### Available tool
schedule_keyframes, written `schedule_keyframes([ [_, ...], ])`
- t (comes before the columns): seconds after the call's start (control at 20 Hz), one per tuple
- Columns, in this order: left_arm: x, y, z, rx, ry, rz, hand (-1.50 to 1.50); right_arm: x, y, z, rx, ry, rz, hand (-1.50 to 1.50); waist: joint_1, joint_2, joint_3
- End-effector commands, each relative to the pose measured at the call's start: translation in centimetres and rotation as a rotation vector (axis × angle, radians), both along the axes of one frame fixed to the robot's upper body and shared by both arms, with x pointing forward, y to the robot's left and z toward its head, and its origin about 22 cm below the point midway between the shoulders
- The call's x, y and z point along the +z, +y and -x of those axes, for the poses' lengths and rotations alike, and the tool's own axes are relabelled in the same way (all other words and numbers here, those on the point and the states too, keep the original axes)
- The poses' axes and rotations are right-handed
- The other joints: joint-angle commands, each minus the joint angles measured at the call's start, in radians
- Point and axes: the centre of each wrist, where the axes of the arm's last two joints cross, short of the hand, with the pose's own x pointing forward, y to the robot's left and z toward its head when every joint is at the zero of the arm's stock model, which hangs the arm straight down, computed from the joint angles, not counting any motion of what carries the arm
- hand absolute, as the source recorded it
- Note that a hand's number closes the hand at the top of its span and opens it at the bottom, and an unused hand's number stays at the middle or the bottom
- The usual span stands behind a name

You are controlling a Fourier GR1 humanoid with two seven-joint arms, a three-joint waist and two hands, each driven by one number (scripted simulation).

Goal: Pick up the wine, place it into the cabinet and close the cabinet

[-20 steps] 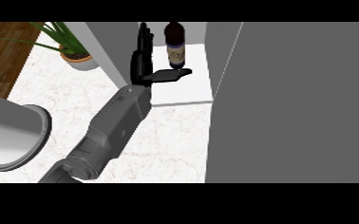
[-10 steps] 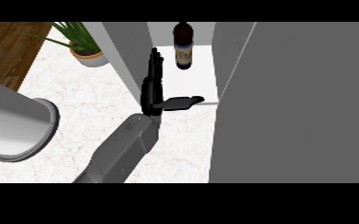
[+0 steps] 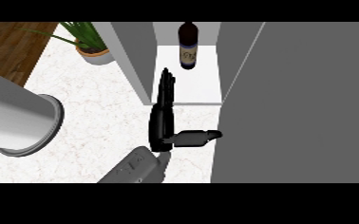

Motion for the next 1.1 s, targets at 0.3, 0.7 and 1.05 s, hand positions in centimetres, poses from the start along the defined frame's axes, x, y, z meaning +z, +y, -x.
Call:
schedule_keyframes([
  [0.3,3.2,0.7,6.5,0.077,-0.007,0.008,-1.5,-0.1,-1.6,2.1,0.004,-0.031,-0.005,-1.5,0.0,0.002,0.001],
  [0.7,4.7,3.9,9.5,0.023,-0.046,0.058,-1.5,0.1,-0.6,2.4,0.09,0.007,-0.009,-1.5,-0.002,0.002,0.0],
  [1.05,5.0,8.0,13.1,-0.074,-0.032,0.034,-1.5,0.6,0.1,1.9,0.172,0.07,0.045,1.5,0.005,0.002,-0.001],
])
